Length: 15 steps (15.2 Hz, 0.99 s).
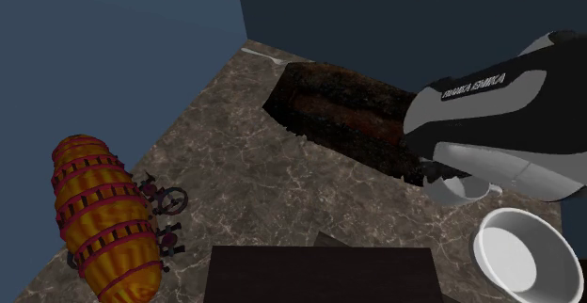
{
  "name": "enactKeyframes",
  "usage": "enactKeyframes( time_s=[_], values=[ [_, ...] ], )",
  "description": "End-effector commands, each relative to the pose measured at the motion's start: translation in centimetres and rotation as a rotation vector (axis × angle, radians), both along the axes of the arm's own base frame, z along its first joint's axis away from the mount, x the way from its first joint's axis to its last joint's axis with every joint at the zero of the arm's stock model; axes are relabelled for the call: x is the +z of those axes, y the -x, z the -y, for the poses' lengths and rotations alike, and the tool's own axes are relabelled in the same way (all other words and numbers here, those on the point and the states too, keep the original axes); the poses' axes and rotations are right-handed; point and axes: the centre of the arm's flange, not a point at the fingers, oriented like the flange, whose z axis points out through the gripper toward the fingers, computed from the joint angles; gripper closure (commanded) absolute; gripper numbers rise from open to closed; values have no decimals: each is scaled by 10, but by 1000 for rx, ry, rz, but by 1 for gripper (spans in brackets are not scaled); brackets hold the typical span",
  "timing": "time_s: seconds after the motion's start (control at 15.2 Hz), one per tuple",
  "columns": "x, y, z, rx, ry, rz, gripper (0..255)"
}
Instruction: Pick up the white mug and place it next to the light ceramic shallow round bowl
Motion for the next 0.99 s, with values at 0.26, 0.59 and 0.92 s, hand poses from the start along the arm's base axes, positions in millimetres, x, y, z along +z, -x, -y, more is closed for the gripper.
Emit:
enactKeyframes(
  time_s=[0.26, 0.59, 0.92],
  values=[
    [2, 31, 85, 2, 0, 0, 255],
    [-24, 31, 85, 2, 0, 0, 255],
    [-50, 31, 85, 2, 0, 0, 255]
  ],
)
